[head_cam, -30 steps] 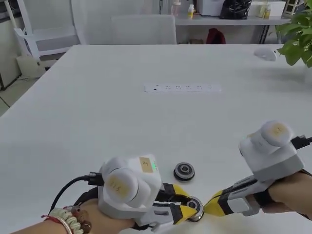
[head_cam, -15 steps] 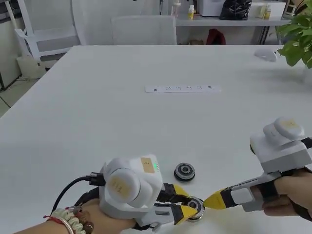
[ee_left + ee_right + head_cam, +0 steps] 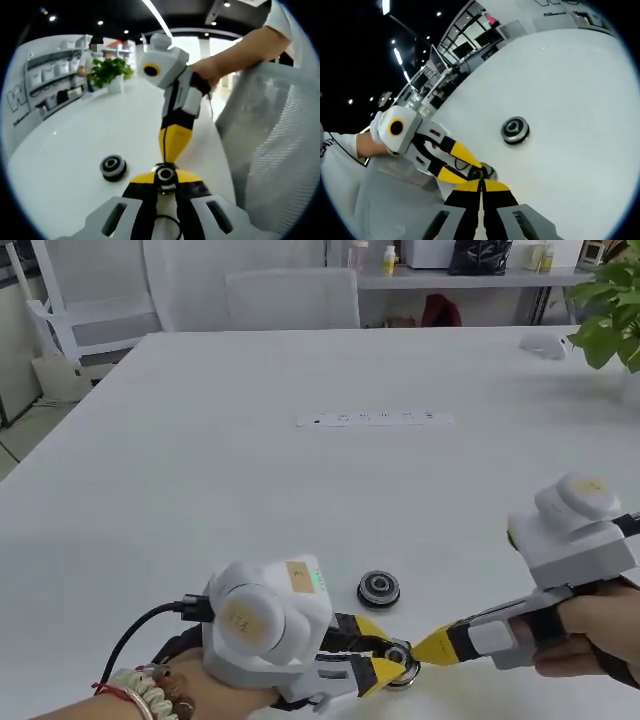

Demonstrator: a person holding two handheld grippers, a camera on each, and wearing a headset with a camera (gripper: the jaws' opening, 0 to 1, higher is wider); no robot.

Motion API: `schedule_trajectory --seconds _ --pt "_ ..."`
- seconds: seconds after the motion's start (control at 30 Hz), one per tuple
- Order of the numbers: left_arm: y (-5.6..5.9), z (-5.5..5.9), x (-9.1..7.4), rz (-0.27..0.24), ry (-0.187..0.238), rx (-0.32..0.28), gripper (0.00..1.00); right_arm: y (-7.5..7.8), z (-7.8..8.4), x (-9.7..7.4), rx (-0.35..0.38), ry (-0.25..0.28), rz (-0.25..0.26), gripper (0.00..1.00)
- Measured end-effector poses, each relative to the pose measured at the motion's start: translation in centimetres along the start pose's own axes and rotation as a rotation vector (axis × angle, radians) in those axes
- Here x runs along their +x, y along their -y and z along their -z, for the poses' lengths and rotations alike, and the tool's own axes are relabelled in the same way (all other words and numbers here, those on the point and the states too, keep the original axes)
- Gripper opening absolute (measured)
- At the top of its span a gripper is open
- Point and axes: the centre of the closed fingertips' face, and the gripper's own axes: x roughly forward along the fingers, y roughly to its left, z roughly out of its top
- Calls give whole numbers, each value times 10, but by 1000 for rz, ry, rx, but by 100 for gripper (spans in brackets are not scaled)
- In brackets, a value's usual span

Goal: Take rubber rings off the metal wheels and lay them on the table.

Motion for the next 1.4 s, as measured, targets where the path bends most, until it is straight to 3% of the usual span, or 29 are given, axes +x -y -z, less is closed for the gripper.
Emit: schedule_trajectory --seconds 0.57,0.63,0.7,0.73,0.77,1.07,1.13,1.27,1.4 --pt "0 0 0 -4 5 -7 14 -3 -4 2 4 16 -39 0" --pt "0 0 0 -5 6 -9 14 -7 -7 3 10 29 -61 0" --pt "0 0 1 -8 7 -9 14 -19 -14 4 25 63 -118 0" --pt "-1 -1 1 -11 8 -9 14 -17 -13 4 31 52 -99 0" --pt "-1 -1 1 -11 8 -10 14 -14 -10 7 -26 30 -69 0" --pt "-1 -1 1 -13 12 -21 14 -12 -11 6 -16 34 -69 0" --pt "-1 -1 1 -17 18 -35 14 -9 -11 6 -22 31 -54 0" --pt "-1 -1 1 -17 17 -48 14 1 -6 7 -71 -2 23 0" --pt "-1 -2 2 -22 11 -63 14 1 -7 6 -60 1 19 0"
